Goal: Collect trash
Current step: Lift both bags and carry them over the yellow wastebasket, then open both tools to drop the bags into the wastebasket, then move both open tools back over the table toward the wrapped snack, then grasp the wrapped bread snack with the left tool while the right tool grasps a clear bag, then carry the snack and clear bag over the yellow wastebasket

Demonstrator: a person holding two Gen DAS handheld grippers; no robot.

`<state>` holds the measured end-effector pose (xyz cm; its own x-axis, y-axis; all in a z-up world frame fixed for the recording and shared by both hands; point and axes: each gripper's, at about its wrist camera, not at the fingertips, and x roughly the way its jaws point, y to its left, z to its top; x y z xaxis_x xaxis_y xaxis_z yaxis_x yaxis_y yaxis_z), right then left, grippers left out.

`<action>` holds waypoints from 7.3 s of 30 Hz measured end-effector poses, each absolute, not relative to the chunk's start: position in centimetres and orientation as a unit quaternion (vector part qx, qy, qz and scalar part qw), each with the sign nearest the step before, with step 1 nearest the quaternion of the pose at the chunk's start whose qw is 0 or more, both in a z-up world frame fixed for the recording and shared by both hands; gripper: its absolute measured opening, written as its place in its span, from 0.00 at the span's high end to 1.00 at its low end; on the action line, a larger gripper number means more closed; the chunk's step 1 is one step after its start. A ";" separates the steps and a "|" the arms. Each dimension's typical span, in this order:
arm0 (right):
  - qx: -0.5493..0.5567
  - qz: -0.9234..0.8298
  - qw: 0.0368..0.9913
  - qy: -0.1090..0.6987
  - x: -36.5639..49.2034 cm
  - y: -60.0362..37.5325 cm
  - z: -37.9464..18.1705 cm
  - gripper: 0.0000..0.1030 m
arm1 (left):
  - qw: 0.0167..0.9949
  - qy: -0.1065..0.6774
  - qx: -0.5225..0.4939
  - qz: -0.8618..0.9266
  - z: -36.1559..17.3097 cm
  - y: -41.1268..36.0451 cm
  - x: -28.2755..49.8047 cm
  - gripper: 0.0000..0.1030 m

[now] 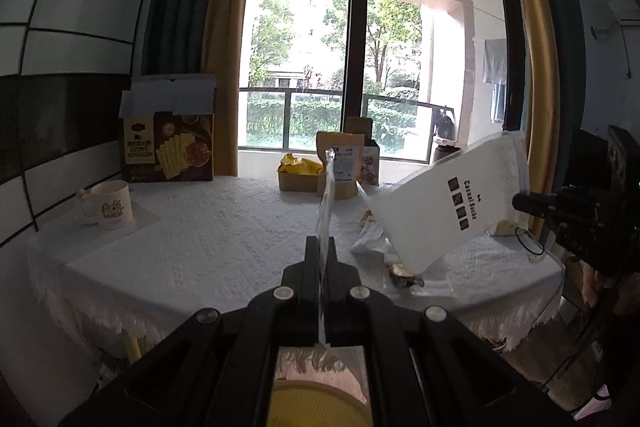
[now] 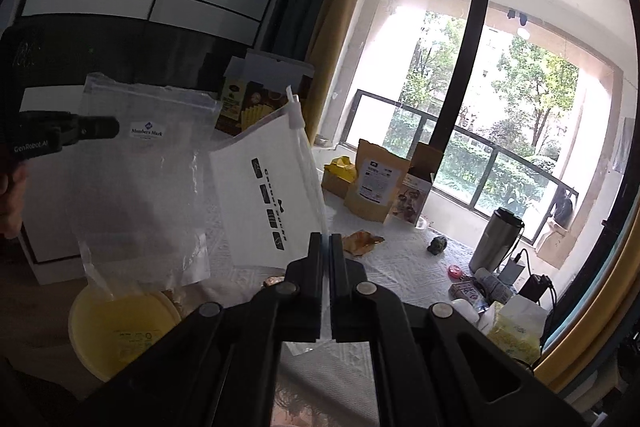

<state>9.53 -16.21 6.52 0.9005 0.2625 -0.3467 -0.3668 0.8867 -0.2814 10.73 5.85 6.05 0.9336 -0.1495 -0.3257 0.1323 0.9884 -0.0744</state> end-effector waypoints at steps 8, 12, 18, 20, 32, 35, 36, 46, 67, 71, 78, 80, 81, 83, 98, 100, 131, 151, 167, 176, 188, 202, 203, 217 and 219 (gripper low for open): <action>-0.166 0.203 0.952 0.156 7.3 -13.1 4.7 0.98 | 0.971 0.231 -0.057 -0.039 -0.3 8.6 9.7 0.99; -0.158 0.226 0.948 0.160 6.3 -11.8 3.2 0.98 | 0.961 0.267 -0.069 -0.023 -3.7 9.3 9.4 0.99; -0.155 0.253 0.936 0.188 6.0 -9.8 0.2 0.98 | 0.947 0.310 -0.086 -0.015 -8.4 9.1 9.3 0.99; -0.163 0.263 0.931 0.194 5.8 -9.1 -0.5 0.98 | 0.942 0.324 -0.084 -0.008 -9.7 8.9 9.5 0.99; -0.195 0.300 0.903 0.239 5.7 -5.8 -4.6 0.98 | 0.912 0.395 -0.105 0.029 -15.1 9.7 11.0 0.91; -0.200 0.306 0.896 0.252 5.9 -5.3 -5.8 0.98 | 0.911 0.398 -0.103 0.030 -15.2 10.0 10.5 0.66; -0.203 0.308 0.893 0.257 6.1 -5.2 -6.2 0.98 | 0.912 0.394 -0.105 0.030 -15.0 10.1 10.3 0.63; -0.224 0.333 0.865 0.302 7.3 -3.4 -9.9 0.98 | 0.920 0.374 -0.106 0.048 -13.4 11.9 9.0 0.60; -0.222 0.424 0.761 0.437 9.4 2.6 -18.0 0.73 | 0.925 0.359 -0.112 0.056 -12.4 13.9 8.5 0.59; -0.217 0.423 0.767 0.431 9.3 2.7 -17.9 0.70 | 0.926 0.356 -0.110 0.061 -12.0 14.0 8.3 0.57; -0.198 0.402 0.798 0.403 9.6 0.1 -15.1 0.70 | 0.929 0.350 -0.104 0.056 -11.2 13.3 8.7 0.55; -0.196 0.393 0.807 0.395 9.3 -0.9 -14.2 0.69 | 0.930 0.349 -0.102 0.053 -11.0 13.0 8.8 0.55; -0.194 0.390 0.811 0.391 9.3 -1.4 -13.7 0.69 | 0.931 0.348 -0.101 0.051 -10.8 12.7 8.9 0.54; -0.189 0.383 0.818 0.384 9.3 -2.3 -12.9 0.69 | 0.931 0.348 -0.098 0.047 -10.6 12.4 9.2 0.54; -0.158 0.348 0.854 0.354 9.9 -7.9 -9.7 0.69 | 0.941 0.330 -0.069 0.006 -8.2 7.3 11.5 0.50; -0.154 0.345 0.857 0.351 10.0 -8.8 -9.5 0.69 | 0.942 0.328 -0.065 -0.001 -7.8 6.5 11.9 0.50; -0.075 0.266 0.910 0.310 13.1 -22.4 -7.2 0.69 | 0.946 0.303 -0.016 -0.113 -4.7 -7.0 20.3 0.42; -0.047 0.224 0.924 0.308 16.4 -26.7 -6.8 0.69 | 0.940 0.315 -0.017 -0.127 -5.2 -10.2 28.4 0.36; -0.043 0.202 0.924 0.323 20.0 -25.2 -5.6 0.65 | 0.936 0.320 0.000 -0.150 -6.7 -9.6 30.0 0.63; -0.047 0.170 0.914 0.365 24.7 -23.9 -5.3 0.53 | 0.945 0.291 -0.030 -0.147 -5.6 -6.1 28.4 0.64; 0.022 0.164 0.892 0.421 31.0 -23.7 -6.1 0.44 | 0.944 0.298 -0.067 -0.122 -6.9 -1.5 27.8 0.64; -0.075 0.164 0.897 0.404 29.8 -20.4 -6.6 0.91 | 0.945 0.290 -0.071 -0.133 -6.8 -0.9 26.5 0.64; -0.077 0.165 0.898 0.401 29.5 -20.4 -6.6 0.93 | 0.946 0.289 -0.071 -0.133 -6.7 -0.8 26.3 0.64; -0.088 0.152 0.934 0.311 23.4 -20.6 -1.4 0.99 | 0.954 0.266 -0.065 -0.122 -4.5 -0.6 23.3 0.64; -0.088 0.154 0.937 0.302 22.4 -20.6 -0.7 0.99 | 0.955 0.263 -0.062 -0.122 -4.2 -0.8 22.8 0.64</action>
<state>22.43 -20.58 -0.67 0.7705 0.2361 -0.5922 -0.3427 0.9367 -0.0724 22.78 -0.77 -4.16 0.8324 -0.2659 -0.4863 0.2004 0.9624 -0.1832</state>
